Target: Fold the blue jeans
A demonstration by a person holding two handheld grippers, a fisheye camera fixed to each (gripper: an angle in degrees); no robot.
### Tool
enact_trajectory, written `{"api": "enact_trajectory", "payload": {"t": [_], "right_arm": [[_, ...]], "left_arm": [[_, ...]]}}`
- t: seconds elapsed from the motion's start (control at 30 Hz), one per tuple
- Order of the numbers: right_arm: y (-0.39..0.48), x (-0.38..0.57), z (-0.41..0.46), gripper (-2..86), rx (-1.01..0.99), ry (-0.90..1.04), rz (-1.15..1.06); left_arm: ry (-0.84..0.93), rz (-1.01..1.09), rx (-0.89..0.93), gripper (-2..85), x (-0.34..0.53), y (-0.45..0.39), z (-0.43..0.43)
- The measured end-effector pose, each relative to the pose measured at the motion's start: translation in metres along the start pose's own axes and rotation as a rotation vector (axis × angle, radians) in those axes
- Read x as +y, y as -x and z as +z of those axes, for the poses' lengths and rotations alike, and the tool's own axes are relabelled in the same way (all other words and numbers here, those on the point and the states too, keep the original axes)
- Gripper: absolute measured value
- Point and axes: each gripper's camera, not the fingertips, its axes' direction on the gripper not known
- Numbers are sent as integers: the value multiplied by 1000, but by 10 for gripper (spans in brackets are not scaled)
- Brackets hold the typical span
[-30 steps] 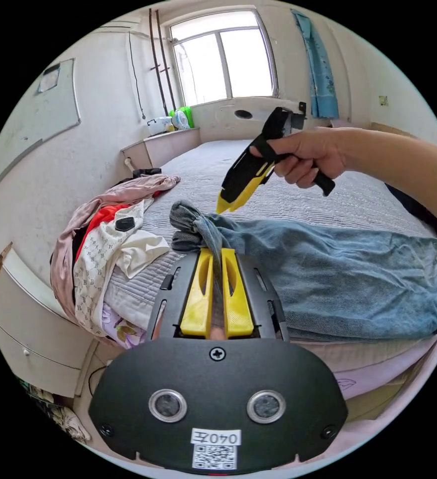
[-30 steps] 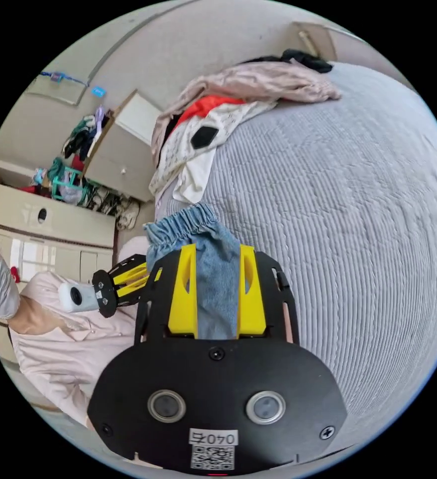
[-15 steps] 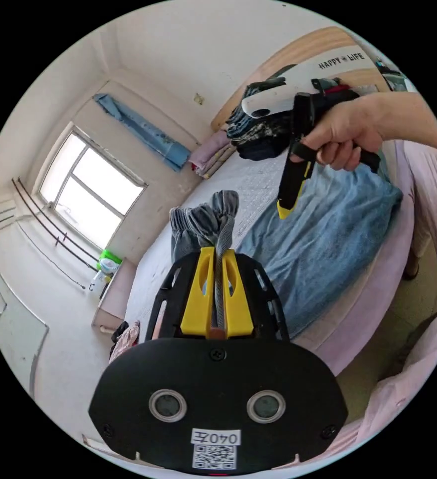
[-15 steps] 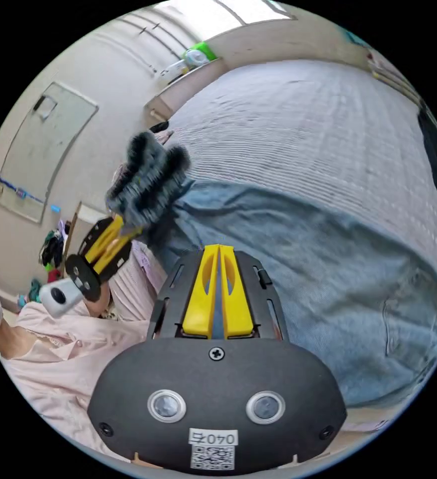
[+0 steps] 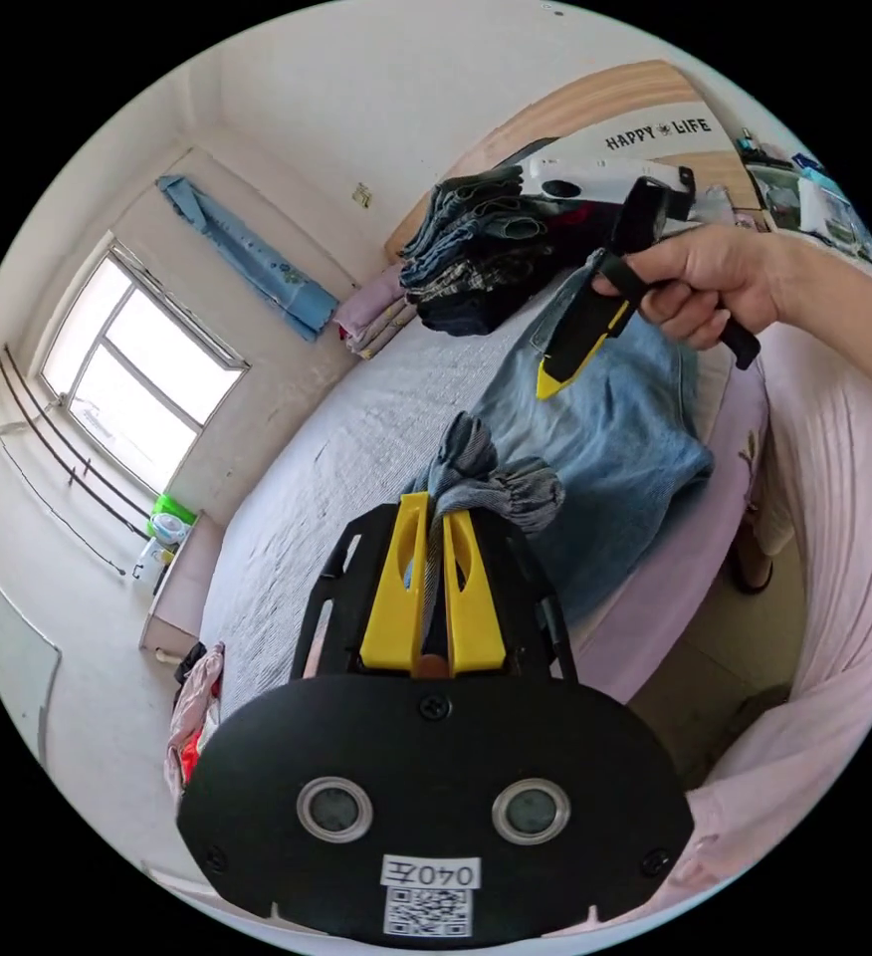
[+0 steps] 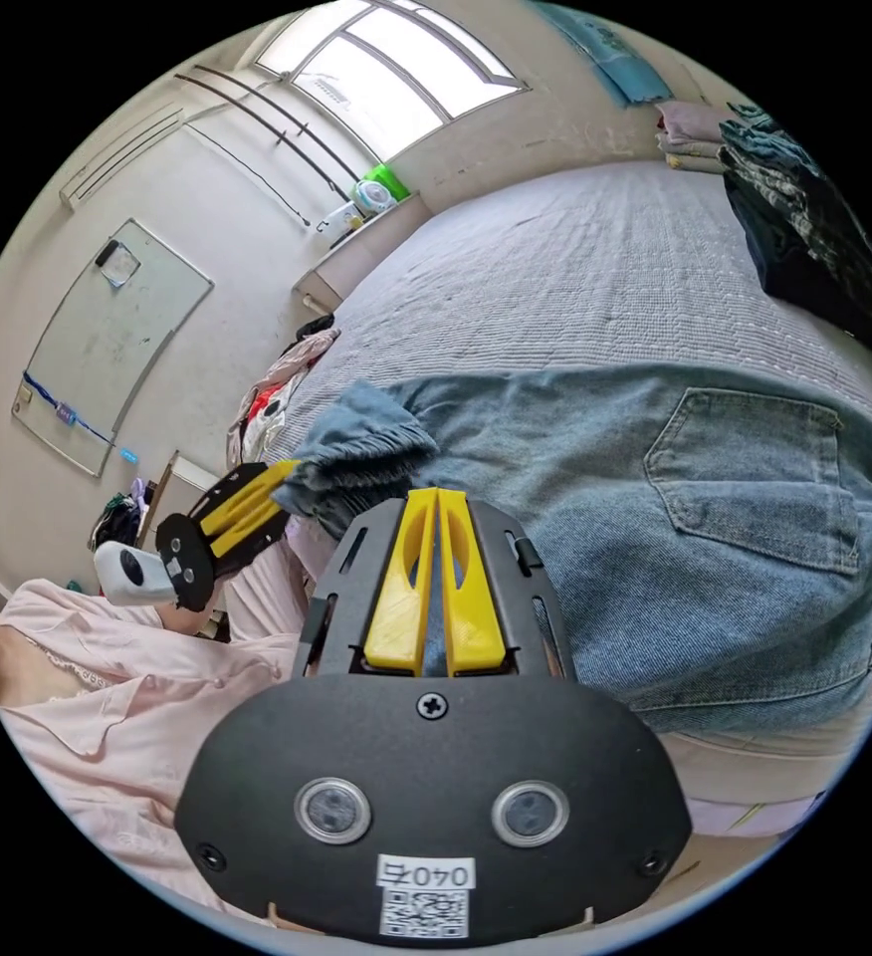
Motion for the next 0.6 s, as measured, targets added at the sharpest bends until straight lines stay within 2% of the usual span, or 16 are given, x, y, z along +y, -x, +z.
{"api": "enact_trajectory", "payload": {"t": [0.17,0.33,0.43,0.5,0.6], "right_arm": [[7,12,5,-9,37,-5,-10],[20,19,-1,-9,-16,-20,-66],[50,12,35,-9,-127,87,-164],[60,5,75,-9,-146,131,-173],[27,-12,125,-9,-144,110,-24]], "left_arm": [[59,6,-66,-13,-3,-44,32],[25,-152,-58,-13,-29,28,22],[-14,-211,-48,-13,-29,50,15],[-4,-179,-23,-14,-17,28,19],[86,-65,38,-14,7,-24,37]]}}
